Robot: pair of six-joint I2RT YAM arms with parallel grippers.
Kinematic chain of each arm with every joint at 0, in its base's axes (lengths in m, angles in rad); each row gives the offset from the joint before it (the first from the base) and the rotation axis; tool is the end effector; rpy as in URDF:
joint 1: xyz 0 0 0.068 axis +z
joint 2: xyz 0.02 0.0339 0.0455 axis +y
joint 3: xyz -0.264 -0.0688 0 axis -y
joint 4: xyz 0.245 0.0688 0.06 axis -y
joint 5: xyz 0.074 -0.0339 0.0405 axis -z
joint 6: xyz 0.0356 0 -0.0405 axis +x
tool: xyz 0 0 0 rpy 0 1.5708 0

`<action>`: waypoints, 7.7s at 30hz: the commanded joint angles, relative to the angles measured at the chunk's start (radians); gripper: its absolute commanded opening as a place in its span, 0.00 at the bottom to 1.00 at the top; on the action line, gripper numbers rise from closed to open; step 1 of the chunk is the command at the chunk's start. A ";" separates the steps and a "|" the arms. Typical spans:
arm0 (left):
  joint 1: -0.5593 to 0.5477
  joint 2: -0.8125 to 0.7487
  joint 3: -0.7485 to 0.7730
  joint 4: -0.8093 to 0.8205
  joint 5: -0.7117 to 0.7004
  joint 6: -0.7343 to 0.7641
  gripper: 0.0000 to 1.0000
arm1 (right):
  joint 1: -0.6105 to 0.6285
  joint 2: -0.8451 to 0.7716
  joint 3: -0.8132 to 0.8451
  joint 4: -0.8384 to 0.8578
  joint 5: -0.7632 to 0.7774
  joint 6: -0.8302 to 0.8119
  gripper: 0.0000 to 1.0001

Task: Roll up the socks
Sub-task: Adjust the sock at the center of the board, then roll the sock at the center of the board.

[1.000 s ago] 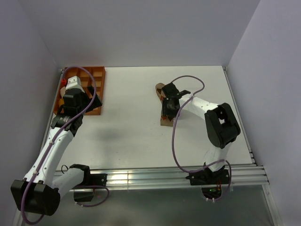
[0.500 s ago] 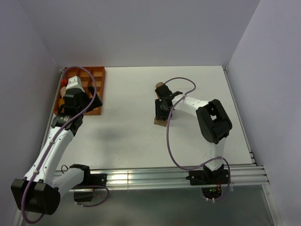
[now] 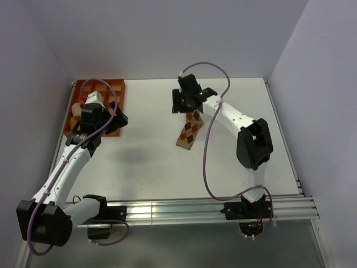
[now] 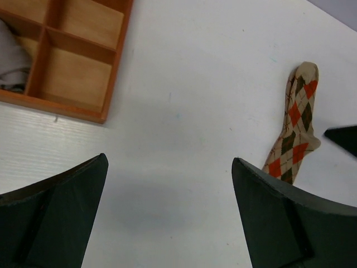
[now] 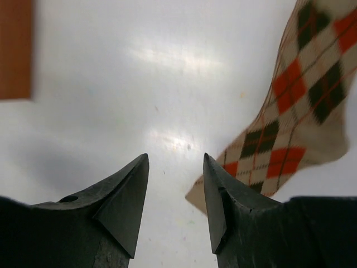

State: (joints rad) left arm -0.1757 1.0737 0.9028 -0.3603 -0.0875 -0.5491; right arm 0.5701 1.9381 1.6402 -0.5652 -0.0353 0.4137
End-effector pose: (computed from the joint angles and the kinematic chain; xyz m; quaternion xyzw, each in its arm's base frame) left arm 0.2370 -0.0389 0.3076 -0.1823 0.8480 -0.1404 0.4775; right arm 0.3679 0.2374 0.2621 -0.0794 0.9346 0.1782 0.2976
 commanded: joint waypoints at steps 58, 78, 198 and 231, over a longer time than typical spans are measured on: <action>-0.575 0.819 0.235 0.163 0.190 -0.118 0.62 | -0.331 0.245 -0.013 0.152 -0.124 -0.121 0.41; -0.544 0.733 0.268 0.264 0.367 -0.196 0.77 | -0.312 0.085 -0.046 0.189 -0.181 -0.151 0.41; -0.274 0.430 -0.260 0.543 0.223 -0.457 0.60 | -0.096 0.292 -0.425 0.650 -0.904 0.297 0.00; -0.332 0.614 -0.163 0.693 0.198 -0.477 0.21 | -0.096 0.312 -0.407 0.631 -0.884 0.289 0.00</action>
State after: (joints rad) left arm -0.4938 1.6836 0.7101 0.2901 0.1226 -1.0161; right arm 0.4793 2.2101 1.2278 0.0959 -0.9966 0.7246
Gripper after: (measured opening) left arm 0.211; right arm 0.028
